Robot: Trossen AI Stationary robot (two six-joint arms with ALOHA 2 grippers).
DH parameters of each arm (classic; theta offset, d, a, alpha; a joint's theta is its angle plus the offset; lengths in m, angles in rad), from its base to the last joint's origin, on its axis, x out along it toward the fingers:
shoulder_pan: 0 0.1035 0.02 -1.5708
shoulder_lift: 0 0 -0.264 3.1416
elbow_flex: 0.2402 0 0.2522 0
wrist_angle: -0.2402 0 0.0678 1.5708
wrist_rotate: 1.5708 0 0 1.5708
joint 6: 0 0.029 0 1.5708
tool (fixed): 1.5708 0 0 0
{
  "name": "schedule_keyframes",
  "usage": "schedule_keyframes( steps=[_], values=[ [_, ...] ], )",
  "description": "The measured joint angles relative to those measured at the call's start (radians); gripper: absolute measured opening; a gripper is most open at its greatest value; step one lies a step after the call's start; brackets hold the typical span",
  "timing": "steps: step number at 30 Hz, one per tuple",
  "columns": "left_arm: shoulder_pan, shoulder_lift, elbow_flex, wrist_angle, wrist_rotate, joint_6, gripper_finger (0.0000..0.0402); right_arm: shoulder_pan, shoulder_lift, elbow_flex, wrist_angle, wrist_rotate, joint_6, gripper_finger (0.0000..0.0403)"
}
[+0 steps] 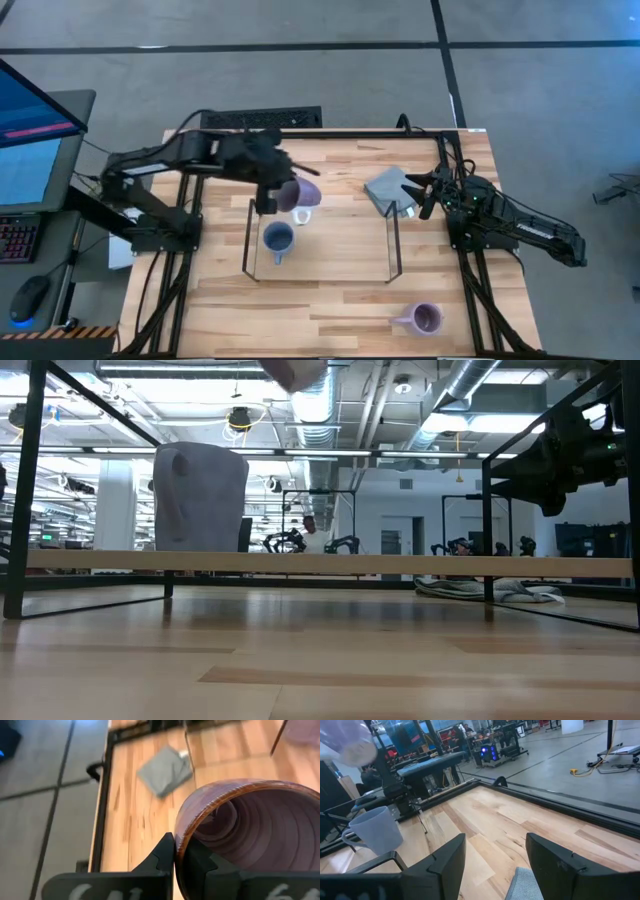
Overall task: Stack small to large cups/mugs on shelf
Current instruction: Put the left purple mug on the shelf
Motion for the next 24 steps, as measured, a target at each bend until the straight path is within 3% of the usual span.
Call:
schedule_keyframes(
  steps=[10, 24],
  values=[
    [0.060, 0.224, 0.158, -0.126, 0.108, 0.026, 0.0002, 0.000, 0.000, 0.000, 0.000, 0.000, 0.003, 0.0230],
    [0.088, 0.383, 0.183, -0.152, 0.211, 0.007, 0.0002, 0.001, 0.000, 0.000, 0.000, -0.002, 0.032, 0.0230]
  ],
)
